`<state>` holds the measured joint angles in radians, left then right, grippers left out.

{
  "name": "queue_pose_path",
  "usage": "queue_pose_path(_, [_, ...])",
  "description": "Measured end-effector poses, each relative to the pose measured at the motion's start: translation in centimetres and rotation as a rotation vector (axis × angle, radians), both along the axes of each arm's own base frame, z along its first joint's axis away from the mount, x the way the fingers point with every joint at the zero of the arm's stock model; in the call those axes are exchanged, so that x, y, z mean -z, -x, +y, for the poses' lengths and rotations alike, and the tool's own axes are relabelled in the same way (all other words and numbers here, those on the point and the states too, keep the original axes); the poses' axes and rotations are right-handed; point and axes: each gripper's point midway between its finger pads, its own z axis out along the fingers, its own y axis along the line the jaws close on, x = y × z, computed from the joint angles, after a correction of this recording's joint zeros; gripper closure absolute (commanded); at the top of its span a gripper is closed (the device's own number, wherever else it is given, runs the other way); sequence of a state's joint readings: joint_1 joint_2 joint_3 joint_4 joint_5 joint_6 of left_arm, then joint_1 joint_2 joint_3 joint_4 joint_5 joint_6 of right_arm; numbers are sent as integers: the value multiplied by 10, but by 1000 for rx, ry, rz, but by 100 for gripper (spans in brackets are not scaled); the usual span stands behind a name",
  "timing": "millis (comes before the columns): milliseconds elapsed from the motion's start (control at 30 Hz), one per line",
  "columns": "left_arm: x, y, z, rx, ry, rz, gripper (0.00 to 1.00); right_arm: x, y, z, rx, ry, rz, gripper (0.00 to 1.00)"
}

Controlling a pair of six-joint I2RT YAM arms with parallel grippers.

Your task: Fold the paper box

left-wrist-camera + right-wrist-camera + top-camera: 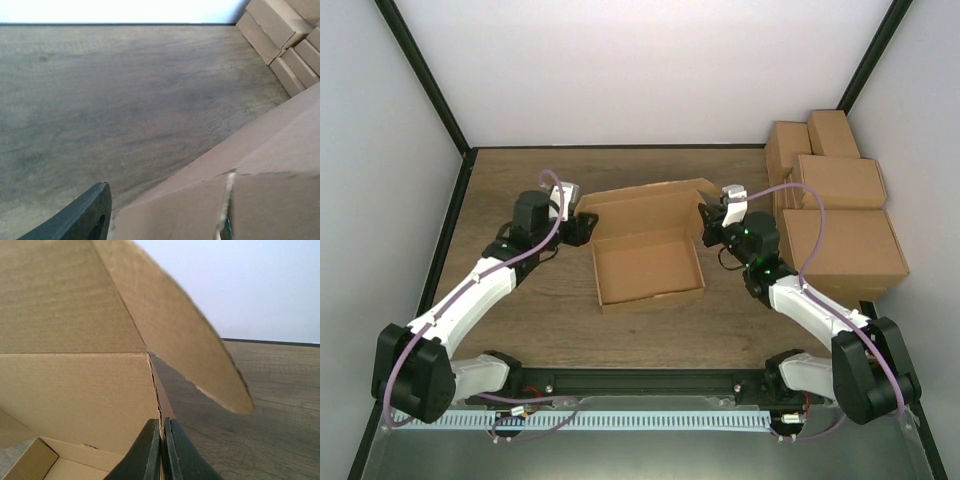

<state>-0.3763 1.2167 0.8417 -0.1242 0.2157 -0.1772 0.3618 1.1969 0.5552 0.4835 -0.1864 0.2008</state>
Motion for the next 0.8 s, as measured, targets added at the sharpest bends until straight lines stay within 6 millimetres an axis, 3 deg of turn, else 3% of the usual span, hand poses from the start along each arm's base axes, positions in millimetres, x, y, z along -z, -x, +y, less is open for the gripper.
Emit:
queue_pose_path(67, [6,3,2,-16,3,38,32,0,0,0,2,0,4,96])
queue_pose_path(333, [10,25,16,-102,70,112,24,1,-1,-1,7,2,9,95])
queue_pose_path(467, [5,37,25,-141,94,113,1,0,-3,0,12,1,23,95])
queue_pose_path(700, [7,57,55,-313,158,137,0,0,-4,-1,17,-5,38,94])
queue_pose_path(800, [11,61,55,-316,172,151,0,0,-4,-1,18,-5,44,94])
